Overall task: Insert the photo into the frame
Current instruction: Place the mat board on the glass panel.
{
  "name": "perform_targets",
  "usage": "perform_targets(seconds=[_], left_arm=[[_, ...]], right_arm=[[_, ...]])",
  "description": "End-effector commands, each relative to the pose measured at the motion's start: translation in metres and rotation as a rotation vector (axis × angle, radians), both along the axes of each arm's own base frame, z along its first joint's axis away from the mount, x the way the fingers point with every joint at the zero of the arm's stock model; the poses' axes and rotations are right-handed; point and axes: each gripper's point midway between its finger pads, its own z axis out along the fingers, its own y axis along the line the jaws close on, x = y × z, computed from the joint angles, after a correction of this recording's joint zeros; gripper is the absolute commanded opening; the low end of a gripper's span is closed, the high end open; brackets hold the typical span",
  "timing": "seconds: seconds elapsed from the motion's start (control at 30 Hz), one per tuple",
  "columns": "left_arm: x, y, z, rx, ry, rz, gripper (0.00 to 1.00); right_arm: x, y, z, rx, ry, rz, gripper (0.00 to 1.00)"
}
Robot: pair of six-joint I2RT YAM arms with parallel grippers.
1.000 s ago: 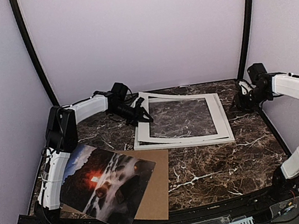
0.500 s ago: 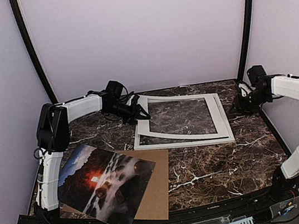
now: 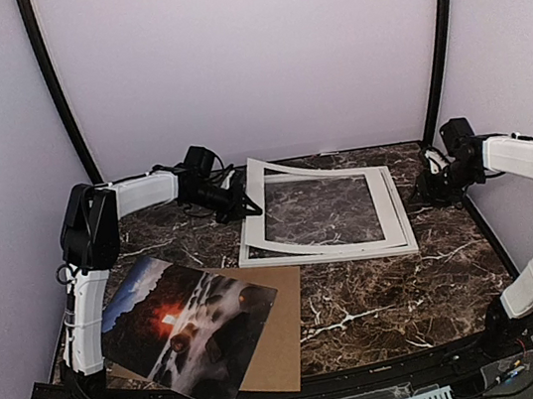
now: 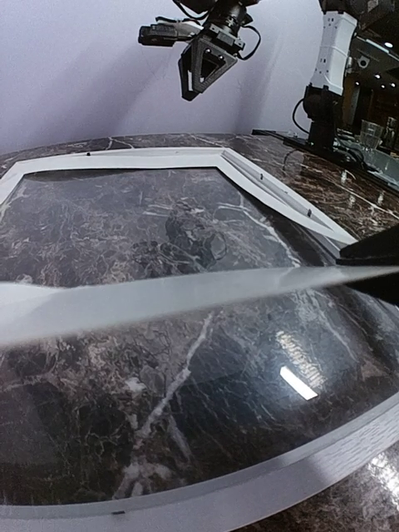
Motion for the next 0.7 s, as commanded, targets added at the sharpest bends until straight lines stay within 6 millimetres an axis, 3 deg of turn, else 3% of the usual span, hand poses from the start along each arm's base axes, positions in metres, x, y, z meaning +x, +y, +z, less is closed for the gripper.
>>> perform_targets(seconds=[0.0,0.23,0.67], left_arm=[[-0.002,0.0,0.038,-0.046,-0.06,-0.02,0.0],[-0.012,0.0,0.045,-0.055,-0.043,-0.071,0.0],[-0.012,-0.014,0.05,-0.124,-0.012,-0.091,0.0]], right_arm=[[0.003,0.0,-0.002,0.002,-0.015,0.006,0.38],[0.003,0.001,-0.006,0.011,-0.01,0.006,0.38],[0.002,0.0,-0.01,0.006,-0.001,0.008,0.38]])
